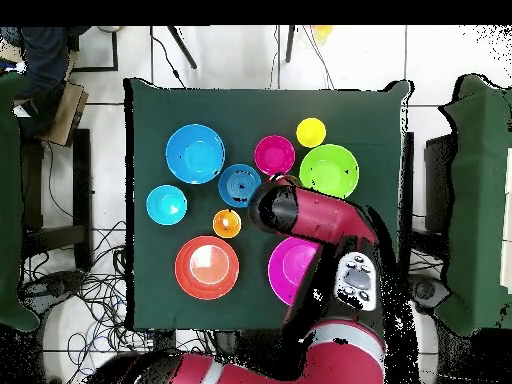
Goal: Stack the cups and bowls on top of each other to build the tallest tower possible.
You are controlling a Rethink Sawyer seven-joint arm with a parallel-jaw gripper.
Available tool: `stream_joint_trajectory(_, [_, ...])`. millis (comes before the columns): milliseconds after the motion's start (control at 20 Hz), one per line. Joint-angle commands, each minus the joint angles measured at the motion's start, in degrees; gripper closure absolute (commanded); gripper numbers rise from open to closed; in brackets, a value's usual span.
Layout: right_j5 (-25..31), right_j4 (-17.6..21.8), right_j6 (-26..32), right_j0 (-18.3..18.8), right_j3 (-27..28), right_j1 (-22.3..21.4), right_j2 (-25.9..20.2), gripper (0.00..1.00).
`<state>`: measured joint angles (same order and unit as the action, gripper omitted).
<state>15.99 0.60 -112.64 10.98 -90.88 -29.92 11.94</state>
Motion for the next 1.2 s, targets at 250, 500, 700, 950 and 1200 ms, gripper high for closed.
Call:
stream_joint_trajectory(250, [2.90, 10.68, 10.37, 13.51, -2.38, -3.50, -12.80, 0.00])
stream_joint_trajectory(500, [2.04, 12.79, 6.40, 12.73, -2.85, -3.73, -13.11, 0.00])
stream_joint_trajectory(700, [2.55, 13.38, 4.09, 11.47, -2.55, -3.98, -12.43, 0.00])
stream_joint_trajectory(950, [3.08, 13.47, 2.55, 10.51, -2.34, -3.98, -11.86, 0.00])
stream_joint_trajectory(1200, [2.81, 13.60, 1.67, 9.92, -2.27, -3.92, -11.39, 0.00])
